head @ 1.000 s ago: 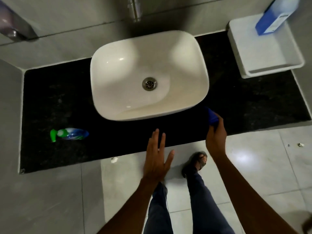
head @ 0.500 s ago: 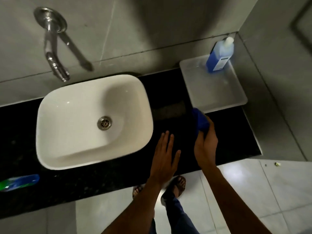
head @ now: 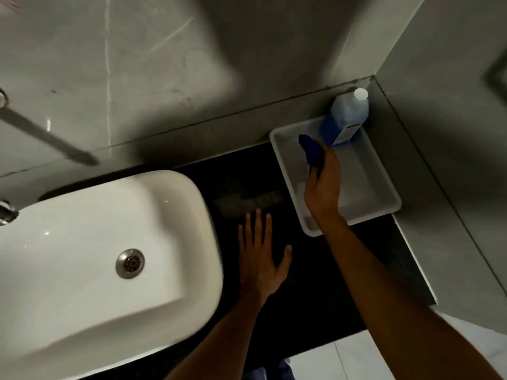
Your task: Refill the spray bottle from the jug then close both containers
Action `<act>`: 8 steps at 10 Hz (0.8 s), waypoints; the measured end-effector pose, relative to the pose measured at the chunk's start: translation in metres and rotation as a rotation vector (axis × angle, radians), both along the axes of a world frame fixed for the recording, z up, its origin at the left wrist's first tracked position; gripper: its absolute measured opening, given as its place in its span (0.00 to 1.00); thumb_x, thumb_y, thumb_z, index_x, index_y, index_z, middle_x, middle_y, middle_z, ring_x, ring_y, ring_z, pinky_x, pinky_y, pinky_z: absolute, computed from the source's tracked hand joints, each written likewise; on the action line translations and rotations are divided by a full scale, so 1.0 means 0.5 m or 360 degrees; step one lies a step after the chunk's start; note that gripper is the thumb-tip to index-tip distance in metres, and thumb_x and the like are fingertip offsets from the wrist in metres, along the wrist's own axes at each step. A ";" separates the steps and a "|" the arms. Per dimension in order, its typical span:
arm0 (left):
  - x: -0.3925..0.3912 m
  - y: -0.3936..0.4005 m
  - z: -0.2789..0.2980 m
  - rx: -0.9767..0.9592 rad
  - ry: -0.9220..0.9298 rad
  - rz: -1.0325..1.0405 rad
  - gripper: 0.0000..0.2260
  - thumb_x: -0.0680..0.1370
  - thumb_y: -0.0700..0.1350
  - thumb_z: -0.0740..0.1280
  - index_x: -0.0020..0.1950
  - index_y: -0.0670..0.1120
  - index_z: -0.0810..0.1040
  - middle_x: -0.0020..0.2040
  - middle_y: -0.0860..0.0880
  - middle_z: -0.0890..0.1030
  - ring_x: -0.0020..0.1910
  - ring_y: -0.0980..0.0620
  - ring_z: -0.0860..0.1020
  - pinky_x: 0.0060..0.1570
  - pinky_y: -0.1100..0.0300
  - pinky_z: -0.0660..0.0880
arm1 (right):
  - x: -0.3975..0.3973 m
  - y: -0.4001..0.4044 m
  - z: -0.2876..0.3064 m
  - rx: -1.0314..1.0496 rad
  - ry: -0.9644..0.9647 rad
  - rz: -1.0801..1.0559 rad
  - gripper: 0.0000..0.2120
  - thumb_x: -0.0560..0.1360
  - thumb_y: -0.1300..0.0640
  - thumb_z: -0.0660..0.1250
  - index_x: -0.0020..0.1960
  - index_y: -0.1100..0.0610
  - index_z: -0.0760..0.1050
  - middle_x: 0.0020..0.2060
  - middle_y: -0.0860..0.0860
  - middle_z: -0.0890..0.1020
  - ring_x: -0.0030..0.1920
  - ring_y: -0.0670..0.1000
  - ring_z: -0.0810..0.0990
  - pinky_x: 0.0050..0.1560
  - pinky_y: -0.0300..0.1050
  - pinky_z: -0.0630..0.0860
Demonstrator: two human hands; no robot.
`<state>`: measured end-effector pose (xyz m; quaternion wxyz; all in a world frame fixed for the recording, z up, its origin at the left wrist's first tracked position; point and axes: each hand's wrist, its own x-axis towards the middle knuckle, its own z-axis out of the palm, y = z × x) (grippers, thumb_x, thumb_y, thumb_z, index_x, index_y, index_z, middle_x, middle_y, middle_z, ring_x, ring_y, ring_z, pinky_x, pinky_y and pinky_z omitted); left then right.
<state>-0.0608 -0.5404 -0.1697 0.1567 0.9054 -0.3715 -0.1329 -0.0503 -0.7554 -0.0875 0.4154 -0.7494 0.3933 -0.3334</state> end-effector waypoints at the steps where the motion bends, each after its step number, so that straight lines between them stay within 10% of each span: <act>1: -0.003 -0.001 -0.007 0.0073 -0.0078 -0.0030 0.38 0.81 0.66 0.55 0.86 0.51 0.49 0.87 0.47 0.44 0.86 0.43 0.44 0.83 0.39 0.50 | 0.029 -0.046 -0.050 -0.0098 0.0141 0.0141 0.20 0.81 0.63 0.61 0.72 0.64 0.73 0.68 0.60 0.76 0.71 0.57 0.73 0.74 0.48 0.70; 3: -0.004 -0.005 -0.012 0.0103 -0.0095 -0.0033 0.40 0.78 0.64 0.60 0.86 0.51 0.50 0.87 0.47 0.45 0.86 0.43 0.45 0.83 0.38 0.53 | 0.045 -0.064 -0.146 -0.0330 0.0793 0.0550 0.33 0.76 0.67 0.64 0.80 0.53 0.64 0.81 0.52 0.63 0.83 0.63 0.51 0.80 0.66 0.51; 5: -0.003 -0.008 -0.010 0.0110 -0.0085 -0.0047 0.43 0.74 0.63 0.63 0.86 0.52 0.50 0.87 0.47 0.45 0.86 0.43 0.45 0.83 0.38 0.52 | 0.026 -0.088 -0.121 -0.0267 0.0809 0.0757 0.35 0.75 0.58 0.59 0.82 0.52 0.60 0.82 0.51 0.60 0.83 0.62 0.47 0.81 0.66 0.47; 8: -0.009 0.004 0.039 -0.0059 0.0044 -0.0080 0.42 0.77 0.59 0.63 0.86 0.51 0.45 0.87 0.49 0.41 0.86 0.46 0.42 0.82 0.37 0.54 | -0.083 0.002 0.089 0.0131 0.0077 0.0477 0.32 0.78 0.64 0.58 0.81 0.53 0.61 0.82 0.48 0.61 0.84 0.51 0.52 0.82 0.59 0.55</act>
